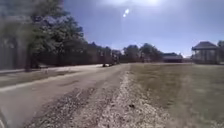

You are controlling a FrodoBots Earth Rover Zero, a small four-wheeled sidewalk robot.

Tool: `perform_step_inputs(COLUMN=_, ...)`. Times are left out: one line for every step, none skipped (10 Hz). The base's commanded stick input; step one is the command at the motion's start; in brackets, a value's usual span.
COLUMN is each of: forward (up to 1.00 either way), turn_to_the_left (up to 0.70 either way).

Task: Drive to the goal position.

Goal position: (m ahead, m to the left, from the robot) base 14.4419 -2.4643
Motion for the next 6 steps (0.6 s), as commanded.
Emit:
perform_step_inputs(forward=0.70, turn_to_the_left=0.03)
perform_step_inputs(forward=0.70, turn_to_the_left=0.03)
perform_step_inputs(forward=0.70, turn_to_the_left=0.03)
perform_step_inputs(forward=0.70, turn_to_the_left=0.03)
perform_step_inputs(forward=0.70, turn_to_the_left=0.03)
perform_step_inputs(forward=0.70, turn_to_the_left=0.03)
